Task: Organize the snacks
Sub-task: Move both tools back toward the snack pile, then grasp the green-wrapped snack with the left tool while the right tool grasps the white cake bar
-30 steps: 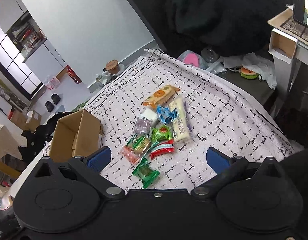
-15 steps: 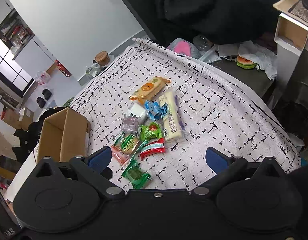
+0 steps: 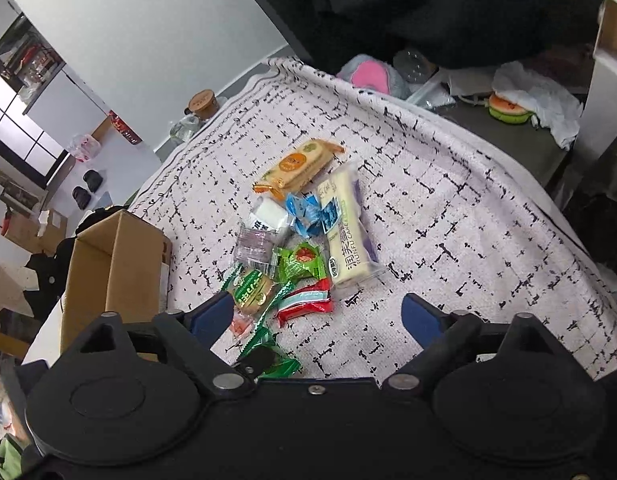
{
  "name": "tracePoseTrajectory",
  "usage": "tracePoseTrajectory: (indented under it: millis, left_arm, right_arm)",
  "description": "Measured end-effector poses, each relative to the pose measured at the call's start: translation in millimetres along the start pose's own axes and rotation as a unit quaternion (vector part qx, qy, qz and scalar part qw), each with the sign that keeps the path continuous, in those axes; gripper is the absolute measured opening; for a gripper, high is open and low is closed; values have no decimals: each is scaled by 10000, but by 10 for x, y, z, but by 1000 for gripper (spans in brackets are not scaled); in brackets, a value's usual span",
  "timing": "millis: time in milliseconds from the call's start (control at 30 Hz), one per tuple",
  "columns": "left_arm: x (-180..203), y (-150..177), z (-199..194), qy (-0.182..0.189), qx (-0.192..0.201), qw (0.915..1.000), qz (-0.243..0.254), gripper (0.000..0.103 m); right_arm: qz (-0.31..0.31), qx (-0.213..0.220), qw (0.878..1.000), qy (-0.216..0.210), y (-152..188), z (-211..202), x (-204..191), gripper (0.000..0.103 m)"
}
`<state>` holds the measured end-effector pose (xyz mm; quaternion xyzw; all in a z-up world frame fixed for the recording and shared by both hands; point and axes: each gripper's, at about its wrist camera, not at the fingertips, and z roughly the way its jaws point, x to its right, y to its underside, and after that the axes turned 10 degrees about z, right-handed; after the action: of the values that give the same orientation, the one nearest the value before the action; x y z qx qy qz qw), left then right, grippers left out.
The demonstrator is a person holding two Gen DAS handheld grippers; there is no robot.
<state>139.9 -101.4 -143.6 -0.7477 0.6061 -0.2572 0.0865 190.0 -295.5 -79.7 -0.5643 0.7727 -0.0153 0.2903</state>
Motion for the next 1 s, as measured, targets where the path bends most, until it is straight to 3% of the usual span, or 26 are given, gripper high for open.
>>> tracePoseTrajectory:
  millis: [133,200,233,300,667,1000]
  left_arm:
    - [-6,13,208,41,-200,9997,-151,62]
    - [-35,29,348,27,-352,9990,-280,47]
    - [-71,39,397,56,-428,9982,-423,28]
    - [-121,48,423,154,-393,9976,-558,28]
    - [-173,-262,149,-91,101,9997,-213,27]
    - [-202,-620,163,-145,111,9998,-8,27]
  right_arm:
    - [81,-46,10000,34,-30,104,29,83]
    - [128,-76,9999,46,-49,159,40,80]
    - [149,-99,9998,55,-61,192,44,79]
    - [198,-129,9997,100,-87,260,51,77]
    - [481,-195,9970,581,-273,623,96,64]
    - [337,-344,9951,866,-389,881,36,59]
